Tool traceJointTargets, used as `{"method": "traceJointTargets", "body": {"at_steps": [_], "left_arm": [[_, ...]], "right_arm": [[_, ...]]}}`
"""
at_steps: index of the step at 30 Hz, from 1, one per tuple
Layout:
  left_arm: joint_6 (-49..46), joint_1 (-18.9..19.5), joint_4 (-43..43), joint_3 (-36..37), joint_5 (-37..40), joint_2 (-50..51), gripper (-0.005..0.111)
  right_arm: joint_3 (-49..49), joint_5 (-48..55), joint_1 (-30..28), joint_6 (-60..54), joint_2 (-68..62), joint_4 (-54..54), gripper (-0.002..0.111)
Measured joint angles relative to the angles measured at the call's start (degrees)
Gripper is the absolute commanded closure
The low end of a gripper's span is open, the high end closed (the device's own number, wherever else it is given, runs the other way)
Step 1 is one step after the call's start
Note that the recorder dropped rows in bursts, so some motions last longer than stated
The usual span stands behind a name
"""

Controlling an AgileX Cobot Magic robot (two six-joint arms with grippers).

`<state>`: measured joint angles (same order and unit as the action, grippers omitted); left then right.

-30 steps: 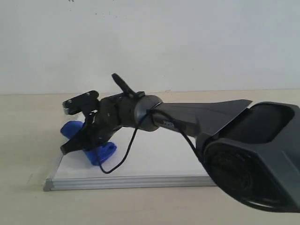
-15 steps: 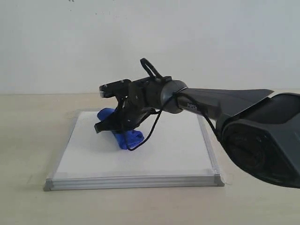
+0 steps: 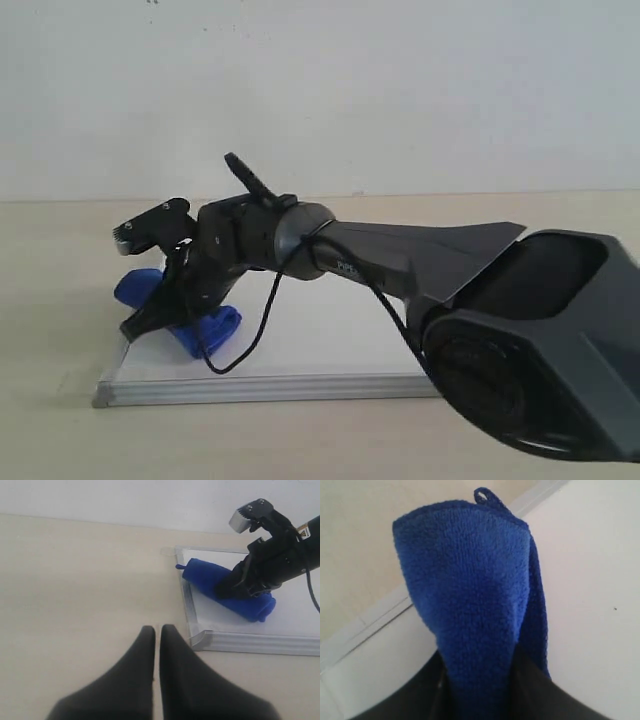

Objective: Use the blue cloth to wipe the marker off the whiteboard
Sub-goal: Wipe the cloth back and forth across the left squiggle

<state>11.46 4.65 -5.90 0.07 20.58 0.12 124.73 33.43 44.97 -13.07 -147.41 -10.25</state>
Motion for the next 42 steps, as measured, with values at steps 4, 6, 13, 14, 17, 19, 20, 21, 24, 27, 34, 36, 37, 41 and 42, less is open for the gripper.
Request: {"method": "traceJointTargets", "body": {"at_steps": [4,6,13,14,17,19,20,21,24,27,34,36,37,41,42], "left_arm": [[0.0,0.0,0.0,0.0,0.0,0.0,0.103],[0.0,0.0,0.0,0.0,0.0,0.0,0.103],[0.0,0.0,0.0,0.0,0.0,0.0,0.103],[0.0,0.0,0.0,0.0,0.0,0.0,0.103],[0.0,0.0,0.0,0.0,0.0,0.0,0.103],[0.0,0.0,0.0,0.0,0.0,0.0,0.103],[0.0,0.0,0.0,0.0,0.0,0.0,0.103],[0.0,0.0,0.0,0.0,0.0,0.0,0.103],[0.0,0.0,0.0,0.0,0.0,0.0,0.103],[0.0,0.0,0.0,0.0,0.0,0.0,0.103],[0.0,0.0,0.0,0.0,0.0,0.0,0.103],[0.0,0.0,0.0,0.0,0.0,0.0,0.103],[0.0,0.0,0.0,0.0,0.0,0.0,0.103],[0.0,0.0,0.0,0.0,0.0,0.0,0.103],[0.0,0.0,0.0,0.0,0.0,0.0,0.103]], "right_arm": [[0.88,2.01,-1.75,1.69,-0.22,0.35,0.109],[1.16,2.94,-3.78,4.94,-0.25,2.45,0.109],[1.89,6.97,-8.89,17.81,-0.35,15.52,0.109],[1.89,6.96,-8.89,18.31,-0.35,16.0,0.109],[1.89,6.96,-7.62,17.73,-0.35,17.21,0.109],[1.89,6.45,-6.52,14.43,-0.48,16.21,0.109],[1.89,6.17,-5.92,12.23,-0.48,14.55,0.109],[1.89,5.88,-5.33,10.37,-0.48,12.94,0.109],[2.49,5.71,-2.35,5.3,-0.59,7.71,0.109],[3.85,6.98,-0.11,3.17,-0.84,4.75,0.109],[4.51,10.79,-3.31,16.21,-1.16,17.91,0.109],[4.74,13.48,-5.24,21.97,-1.28,24.27,0.109],[4.74,13.88,-5.59,22.32,-1.28,24.56,0.109],[4.74,10.86,-4.97,4.35,-1.28,7.65,0.109],[4.74,9.96,-4.27,-0.17,-1.28,2.06,0.109]]}}
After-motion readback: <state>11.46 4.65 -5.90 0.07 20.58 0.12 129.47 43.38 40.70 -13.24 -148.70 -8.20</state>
